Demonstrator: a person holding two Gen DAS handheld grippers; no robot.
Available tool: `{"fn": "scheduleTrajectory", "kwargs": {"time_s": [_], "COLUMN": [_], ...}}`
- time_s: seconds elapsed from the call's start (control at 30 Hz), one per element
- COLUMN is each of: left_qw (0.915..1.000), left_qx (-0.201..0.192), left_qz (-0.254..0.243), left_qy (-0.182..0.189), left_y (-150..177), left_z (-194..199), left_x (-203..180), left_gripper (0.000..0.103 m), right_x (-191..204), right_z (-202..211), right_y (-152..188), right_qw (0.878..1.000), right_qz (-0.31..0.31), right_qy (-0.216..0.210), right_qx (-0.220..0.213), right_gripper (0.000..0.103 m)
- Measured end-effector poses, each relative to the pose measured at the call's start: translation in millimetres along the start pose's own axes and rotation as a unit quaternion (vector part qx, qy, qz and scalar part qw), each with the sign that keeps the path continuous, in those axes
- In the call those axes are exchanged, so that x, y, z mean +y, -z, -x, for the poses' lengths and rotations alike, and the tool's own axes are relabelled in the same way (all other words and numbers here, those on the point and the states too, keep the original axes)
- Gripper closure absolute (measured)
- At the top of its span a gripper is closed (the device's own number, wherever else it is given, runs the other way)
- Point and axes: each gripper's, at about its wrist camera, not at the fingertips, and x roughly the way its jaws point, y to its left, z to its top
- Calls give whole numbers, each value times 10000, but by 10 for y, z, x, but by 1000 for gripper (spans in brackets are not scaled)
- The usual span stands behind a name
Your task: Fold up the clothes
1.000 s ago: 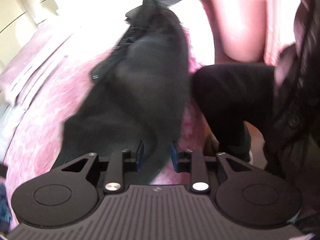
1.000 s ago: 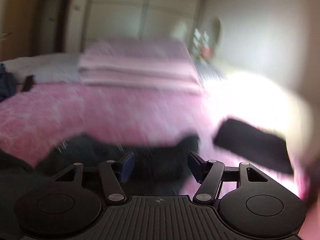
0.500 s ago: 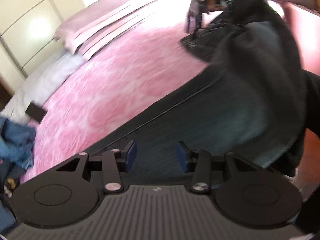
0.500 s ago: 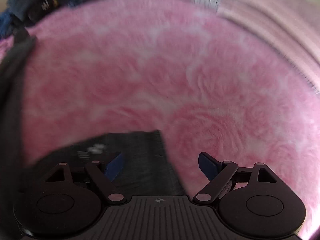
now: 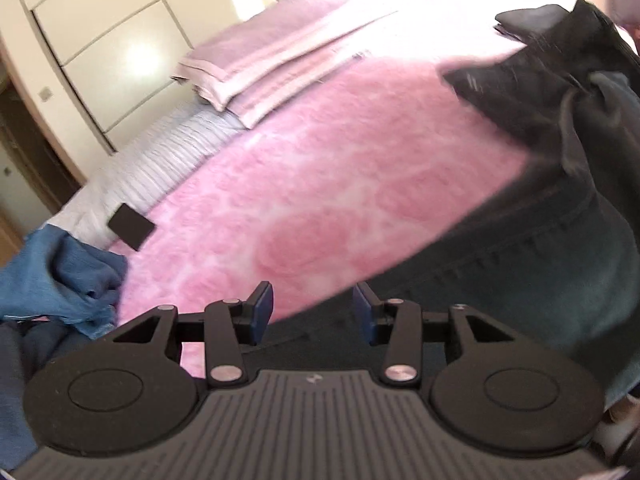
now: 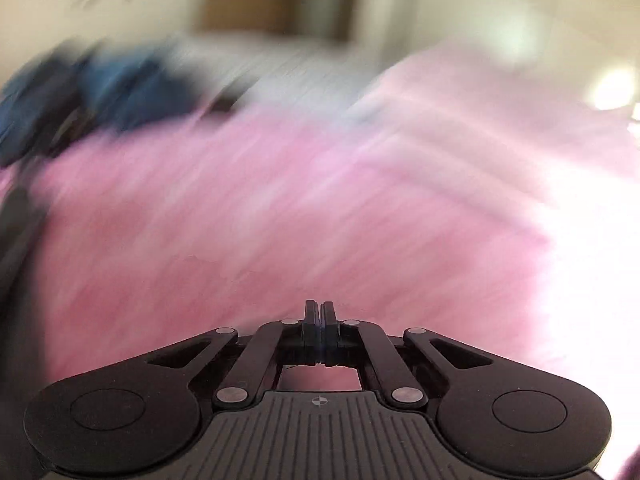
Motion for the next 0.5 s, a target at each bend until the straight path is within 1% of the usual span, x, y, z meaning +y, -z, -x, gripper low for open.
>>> {"fn": "scheduleTrajectory", "kwargs": {"time_s": [0.07, 0.13, 0.23, 0.3, 0.37, 0.4, 0.43, 0.47, 0.5], "left_qw": [10000, 9998, 9990, 9981, 9970, 9963, 9955, 9947, 9938], "left_qx": [-10, 39, 114, 164, 213, 238, 263, 288, 312], "left_qz": [51, 10, -50, -90, -131, -151, -171, -191, -211], "left_qy": [40, 195, 428, 582, 737, 814, 891, 968, 1045], "left_y": [-31, -87, -172, -228, -284, -312, -340, -368, -397], "left_z": [-4, -75, -182, -253, -324, -360, -395, -431, -466], "left_x": [53, 74, 106, 127, 149, 160, 170, 181, 192], "left_gripper": [59, 57, 56, 56, 49, 46, 41, 39, 39], "right_x": [-443, -627, -447, -250, -73, -7, 30, 63, 61], "right_z": [221, 246, 8, -233, -441, -509, -569, -629, -681], "right_y": [-210, -225, 6, 230, 428, 499, 557, 596, 622], "right_qw": [9955, 9941, 9969, 9920, 9829, 9790, 9741, 9674, 9614], "right_qz": [-645, -952, -579, -308, -13, 104, 189, 240, 307], "right_qy": [438, 127, -485, -940, -1294, -1402, -1580, -1802, -1925], "right_qx": [-543, -514, 204, 783, 1310, 1478, 1610, 1765, 1943], "right_gripper": [103, 103, 103, 102, 68, 33, 28, 28, 28]}}
